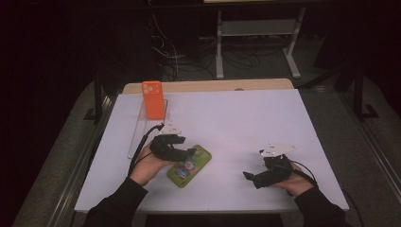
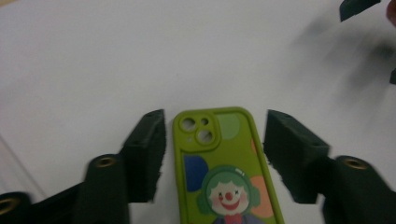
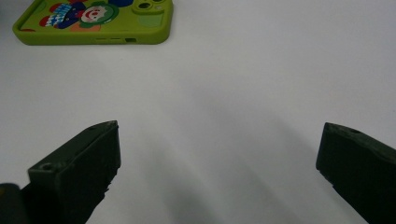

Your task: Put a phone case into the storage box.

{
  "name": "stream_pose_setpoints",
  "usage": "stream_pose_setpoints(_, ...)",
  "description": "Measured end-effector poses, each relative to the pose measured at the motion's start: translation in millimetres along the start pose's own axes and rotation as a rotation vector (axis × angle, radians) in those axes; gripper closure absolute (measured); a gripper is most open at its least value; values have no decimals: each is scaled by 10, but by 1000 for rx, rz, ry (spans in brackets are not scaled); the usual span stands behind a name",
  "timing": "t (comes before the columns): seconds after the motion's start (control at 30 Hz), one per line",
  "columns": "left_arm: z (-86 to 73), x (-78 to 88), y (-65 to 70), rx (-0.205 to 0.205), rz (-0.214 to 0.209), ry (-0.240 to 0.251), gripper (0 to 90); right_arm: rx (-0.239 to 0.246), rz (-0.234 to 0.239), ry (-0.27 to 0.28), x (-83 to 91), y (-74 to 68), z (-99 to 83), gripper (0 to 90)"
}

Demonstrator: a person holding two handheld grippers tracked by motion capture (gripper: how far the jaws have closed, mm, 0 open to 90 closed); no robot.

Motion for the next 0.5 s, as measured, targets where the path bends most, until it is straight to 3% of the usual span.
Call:
stream_pose_setpoints(0.33,-194,35,18,24,-2,-40,830,1,0,0,1,0,-1,0)
stream_pose_setpoints(0.5,-278,63,21,27,31,-59,896,-2,1,1,4,1,1,0)
Point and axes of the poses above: each handheld gripper's, and its own axes: x roughly backward along the jaws, z roughly out of its top, y roughly to its right, the point moved 4 cm from there along -x, roughly forward along the jaws, and after that the axes turned 7 degrees about -z, right-handed, at the moved point
